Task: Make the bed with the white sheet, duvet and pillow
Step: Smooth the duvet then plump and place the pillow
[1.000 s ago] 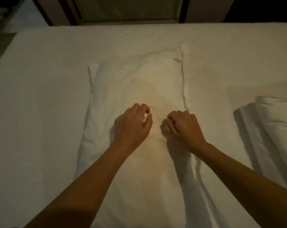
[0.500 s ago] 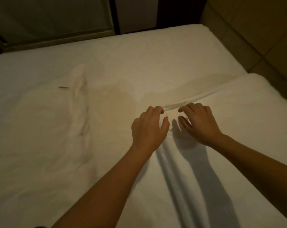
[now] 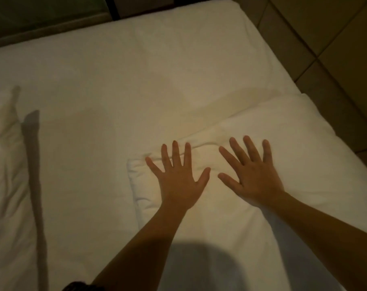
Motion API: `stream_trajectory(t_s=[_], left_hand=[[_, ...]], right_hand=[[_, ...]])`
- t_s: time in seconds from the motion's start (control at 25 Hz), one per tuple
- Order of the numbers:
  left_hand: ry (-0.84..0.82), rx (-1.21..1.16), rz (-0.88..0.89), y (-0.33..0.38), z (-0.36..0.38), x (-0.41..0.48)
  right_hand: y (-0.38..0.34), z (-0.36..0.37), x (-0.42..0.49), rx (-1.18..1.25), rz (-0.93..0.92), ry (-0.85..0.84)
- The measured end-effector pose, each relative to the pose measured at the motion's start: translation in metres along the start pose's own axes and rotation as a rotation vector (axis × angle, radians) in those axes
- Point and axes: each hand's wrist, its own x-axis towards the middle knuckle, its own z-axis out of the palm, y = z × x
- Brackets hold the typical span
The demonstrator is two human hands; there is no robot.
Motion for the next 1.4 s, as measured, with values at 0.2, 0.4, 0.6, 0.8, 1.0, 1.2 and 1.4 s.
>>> stream_trajectory(t_s=[0.2, 0.4, 0.6, 0.8, 1.0, 1.2, 1.4], left_hand=[[0.043, 0.017, -0.006, 0.004, 0.017, 0.0], [0.046, 0.016, -0.008, 0.005, 0.019, 0.007], [0.021, -0.009, -0.011, 0.002, 0.017, 0.006], [-0.076, 0.066, -0.141, -0.009, 0.002, 0.052], [-0.079, 0.01, -0.151, -0.009, 0.026, 0.063], [-0.43, -0.154, -0.139, -0.016, 0.013, 0.089], [-0.632, -0.231, -0.146, -0.02, 0.007, 0.11]], right_hand=[[-0.001, 0.017, 0.001, -0.009, 0.016, 0.04], [0.001, 0.02, 0.008, -0.014, -0.003, 0.051], [0.004, 0.007, 0.027, 0.072, -0.13, 0.18], [0.025, -0.012, 0.114, 0.082, -0.263, 0.176], [0.055, -0.036, 0.166, 0.05, -0.217, -0.503], [0.05, -0.019, 0.171, 0.197, -0.19, -0.695], [0.046, -0.012, 0.174, 0.253, -0.176, -0.705]])
